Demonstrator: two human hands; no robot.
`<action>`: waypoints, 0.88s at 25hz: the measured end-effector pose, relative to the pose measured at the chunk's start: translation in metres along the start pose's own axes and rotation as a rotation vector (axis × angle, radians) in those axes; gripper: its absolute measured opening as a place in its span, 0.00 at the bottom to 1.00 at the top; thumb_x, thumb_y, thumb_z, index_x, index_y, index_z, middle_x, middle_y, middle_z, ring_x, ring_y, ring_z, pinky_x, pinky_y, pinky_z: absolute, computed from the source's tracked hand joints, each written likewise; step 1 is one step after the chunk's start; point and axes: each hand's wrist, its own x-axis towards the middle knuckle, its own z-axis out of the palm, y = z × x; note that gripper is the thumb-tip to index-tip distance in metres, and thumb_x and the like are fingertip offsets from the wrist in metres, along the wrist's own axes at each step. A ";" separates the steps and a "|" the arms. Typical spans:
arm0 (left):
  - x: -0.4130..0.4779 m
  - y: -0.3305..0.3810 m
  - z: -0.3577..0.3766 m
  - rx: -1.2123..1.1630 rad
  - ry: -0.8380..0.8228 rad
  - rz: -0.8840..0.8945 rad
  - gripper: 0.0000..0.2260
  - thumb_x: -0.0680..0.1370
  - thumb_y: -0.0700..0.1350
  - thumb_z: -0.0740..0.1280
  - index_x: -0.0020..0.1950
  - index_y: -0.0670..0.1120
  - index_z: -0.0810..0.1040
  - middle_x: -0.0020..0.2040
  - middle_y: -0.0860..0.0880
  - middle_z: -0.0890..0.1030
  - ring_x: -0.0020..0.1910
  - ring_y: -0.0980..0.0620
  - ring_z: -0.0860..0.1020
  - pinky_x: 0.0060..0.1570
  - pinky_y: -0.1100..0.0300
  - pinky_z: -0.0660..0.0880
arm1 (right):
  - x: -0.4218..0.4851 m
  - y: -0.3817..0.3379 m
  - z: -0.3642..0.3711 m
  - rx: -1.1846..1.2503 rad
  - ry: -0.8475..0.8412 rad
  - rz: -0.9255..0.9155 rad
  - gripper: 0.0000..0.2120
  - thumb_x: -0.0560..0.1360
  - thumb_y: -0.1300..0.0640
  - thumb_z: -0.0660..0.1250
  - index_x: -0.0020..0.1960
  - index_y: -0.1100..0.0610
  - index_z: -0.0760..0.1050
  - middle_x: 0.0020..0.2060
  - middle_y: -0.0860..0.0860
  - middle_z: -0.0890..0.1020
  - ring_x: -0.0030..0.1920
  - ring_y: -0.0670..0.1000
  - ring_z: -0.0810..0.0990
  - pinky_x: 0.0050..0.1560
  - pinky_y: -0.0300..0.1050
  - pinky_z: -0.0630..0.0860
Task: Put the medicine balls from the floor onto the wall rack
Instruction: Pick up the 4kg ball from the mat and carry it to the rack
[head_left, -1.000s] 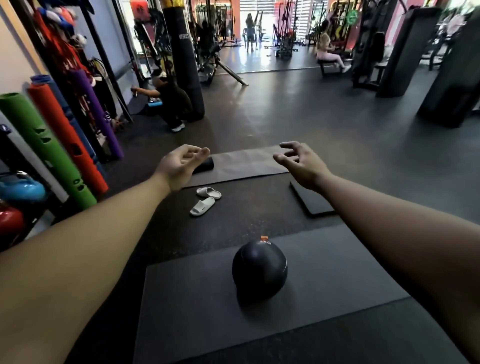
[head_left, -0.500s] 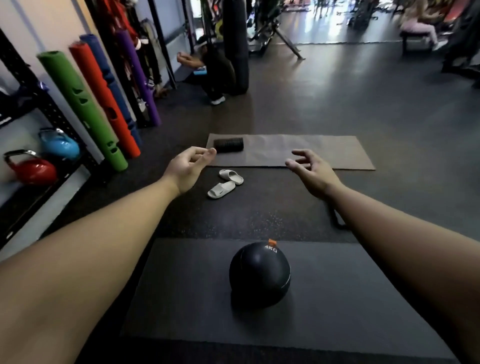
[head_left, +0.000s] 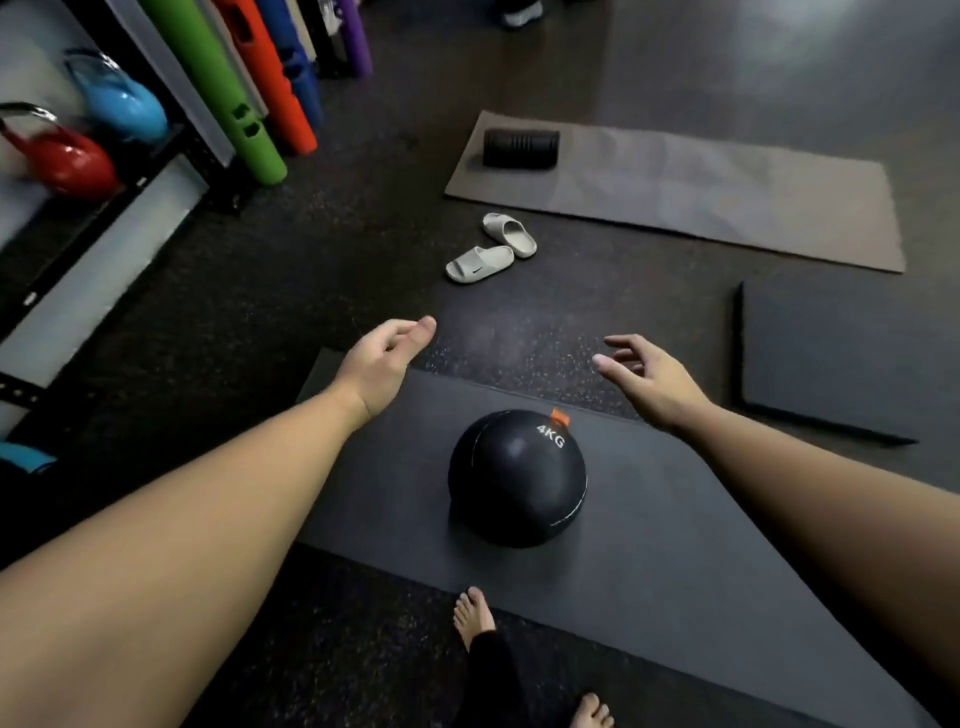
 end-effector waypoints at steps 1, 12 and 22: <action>0.010 -0.012 0.009 -0.008 -0.025 -0.024 0.38 0.63 0.79 0.59 0.61 0.55 0.80 0.61 0.53 0.82 0.63 0.51 0.78 0.59 0.56 0.68 | 0.010 0.013 0.006 0.000 -0.004 0.022 0.40 0.68 0.24 0.62 0.72 0.46 0.74 0.63 0.52 0.80 0.63 0.53 0.80 0.68 0.58 0.75; 0.162 -0.205 0.131 0.011 -0.040 -0.298 0.44 0.60 0.84 0.58 0.62 0.56 0.80 0.63 0.52 0.82 0.65 0.48 0.79 0.67 0.52 0.70 | 0.159 0.201 0.124 0.030 -0.166 0.197 0.41 0.68 0.23 0.63 0.72 0.46 0.73 0.64 0.51 0.80 0.64 0.53 0.79 0.68 0.55 0.73; 0.263 -0.380 0.265 -0.067 -0.024 -0.480 0.33 0.64 0.80 0.63 0.58 0.60 0.80 0.62 0.57 0.81 0.65 0.53 0.77 0.67 0.53 0.69 | 0.271 0.362 0.258 0.020 -0.268 0.216 0.30 0.78 0.34 0.65 0.74 0.48 0.71 0.64 0.51 0.75 0.62 0.51 0.77 0.67 0.49 0.71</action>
